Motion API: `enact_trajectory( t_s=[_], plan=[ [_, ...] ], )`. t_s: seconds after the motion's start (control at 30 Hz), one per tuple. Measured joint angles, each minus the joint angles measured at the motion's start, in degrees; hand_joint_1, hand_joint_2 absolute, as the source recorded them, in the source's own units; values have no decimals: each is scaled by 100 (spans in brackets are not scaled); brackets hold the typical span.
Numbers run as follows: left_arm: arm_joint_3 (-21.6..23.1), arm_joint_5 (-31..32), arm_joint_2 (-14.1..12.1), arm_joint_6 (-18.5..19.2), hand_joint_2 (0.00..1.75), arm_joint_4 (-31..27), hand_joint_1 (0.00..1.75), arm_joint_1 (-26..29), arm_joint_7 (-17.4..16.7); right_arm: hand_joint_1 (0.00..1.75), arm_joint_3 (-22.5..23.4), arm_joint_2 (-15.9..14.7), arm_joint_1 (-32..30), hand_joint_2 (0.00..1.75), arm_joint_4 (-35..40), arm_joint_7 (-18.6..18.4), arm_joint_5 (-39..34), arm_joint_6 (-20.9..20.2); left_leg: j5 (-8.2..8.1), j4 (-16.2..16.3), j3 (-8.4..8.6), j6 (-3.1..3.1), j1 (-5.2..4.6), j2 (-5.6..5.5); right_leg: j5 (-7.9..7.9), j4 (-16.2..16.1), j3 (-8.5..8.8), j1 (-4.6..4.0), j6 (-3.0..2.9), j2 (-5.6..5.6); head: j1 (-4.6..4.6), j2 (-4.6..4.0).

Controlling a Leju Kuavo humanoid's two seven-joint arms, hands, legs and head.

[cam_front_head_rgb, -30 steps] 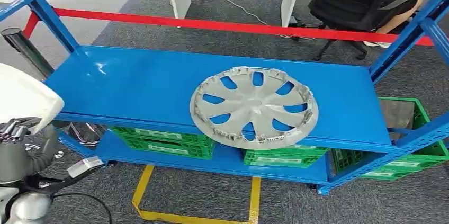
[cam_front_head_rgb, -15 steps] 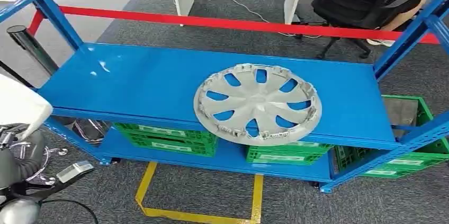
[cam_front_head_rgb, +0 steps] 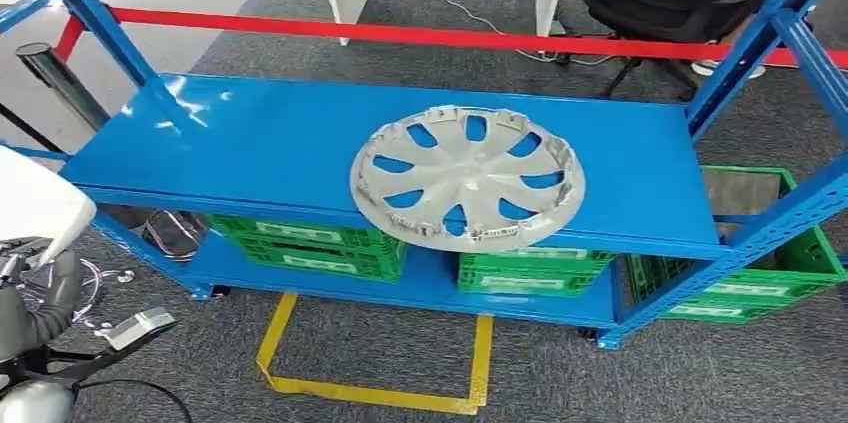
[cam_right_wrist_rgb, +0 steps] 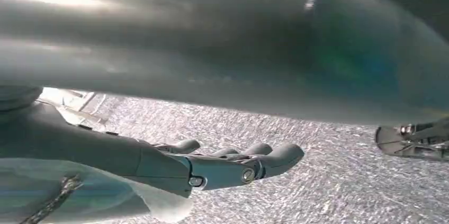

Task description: Take the parts from the cabinet and place them on the table.

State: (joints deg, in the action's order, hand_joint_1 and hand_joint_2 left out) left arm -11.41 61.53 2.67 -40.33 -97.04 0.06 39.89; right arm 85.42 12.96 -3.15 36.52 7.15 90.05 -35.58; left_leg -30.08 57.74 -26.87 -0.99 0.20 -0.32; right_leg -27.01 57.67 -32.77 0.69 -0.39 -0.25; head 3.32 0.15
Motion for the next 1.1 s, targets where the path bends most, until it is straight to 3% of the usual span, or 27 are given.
enact_trajectory(
  t_s=[0.03,0.1,0.17,0.2,0.23,0.3,0.33,0.37,0.4,0.47,0.5,0.53,0.6,0.9,1.1],
  plan=[
    [0,-2,2,0,175,-2,175,0,0,0,0,7,3,0,2,0,-2,0,-14,-147,67,17,-29,-2,35,5,-30,-12,38,4,7,0],
    [-2,-15,0,0,175,-2,175,5,0,0,0,13,-1,0,9,-2,0,2,-40,-178,11,76,-45,-1,96,-2,-65,-4,107,-2,0,0],
    [-4,-68,0,0,175,-2,175,20,0,0,0,15,0,0,11,0,0,2,70,-274,4,194,5,13,102,14,-104,4,171,2,2,0],
    [-4,-94,0,0,175,-2,175,19,0,0,0,15,-6,0,13,0,0,2,98,-271,-17,232,-7,28,-47,148,-202,-1,183,13,13,0],
    [-4,-125,0,0,175,-2,175,24,0,0,0,15,-5,0,13,0,0,4,129,-268,-67,270,-10,29,-346,568,-374,-3,192,20,22,0],
    [-20,-166,-17,0,175,-2,175,53,0,0,0,15,-7,0,13,-2,0,6,178,-263,-145,287,-34,33,-778,1502,-751,-3,202,19,15,0],
    [-22,-173,-17,0,175,-2,175,62,0,0,0,15,-10,0,13,0,0,7,199,-257,-177,288,-46,34,-864,1791,-856,-4,204,18,18,0],
    [-24,-183,-17,0,175,0,175,73,0,0,0,15,-14,0,13,0,0,5,213,-253,-194,291,-55,34,-813,1794,-823,-4,197,18,17,0],
    [-28,-188,-17,0,175,0,175,86,0,0,0,15,-14,0,13,0,0,6,221,-247,-198,287,-65,33,-629,1512,-625,-4,181,18,15,0],
    [-33,-194,-31,0,175,0,175,87,0,0,0,15,-10,0,13,2,0,11,216,-217,-194,279,-80,32,-147,413,7,-14,126,19,18,0],
    [-33,-203,-31,0,175,0,175,89,0,0,-2,15,-3,0,20,4,0,18,206,-198,-205,264,-80,32,-161,42,183,-28,84,21,13,0],
    [-37,-205,-39,0,175,0,175,82,0,0,-2,15,1,0,26,7,0,17,194,-138,-249,237,-127,31,-188,-76,296,-36,78,20,11,0],
    [-50,-207,-68,0,175,0,175,94,0,0,-2,31,-9,0,28,7,-2,15,205,-109,-305,260,-124,29,-173,-87,255,-28,104,22,4,0],
    [-118,-223,-94,0,175,2,175,93,0,0,-2,31,-5,0,33,7,0,22,258,-145,-308,181,-89,30,-163,-65,232,-69,54,19,9,0],
    [-136,-216,-96,0,175,2,175,93,0,0,-2,31,-6,0,33,7,0,33,268,-143,-319,166,-90,30,-153,-63,226,-64,43,18,9,0]
  ],
)
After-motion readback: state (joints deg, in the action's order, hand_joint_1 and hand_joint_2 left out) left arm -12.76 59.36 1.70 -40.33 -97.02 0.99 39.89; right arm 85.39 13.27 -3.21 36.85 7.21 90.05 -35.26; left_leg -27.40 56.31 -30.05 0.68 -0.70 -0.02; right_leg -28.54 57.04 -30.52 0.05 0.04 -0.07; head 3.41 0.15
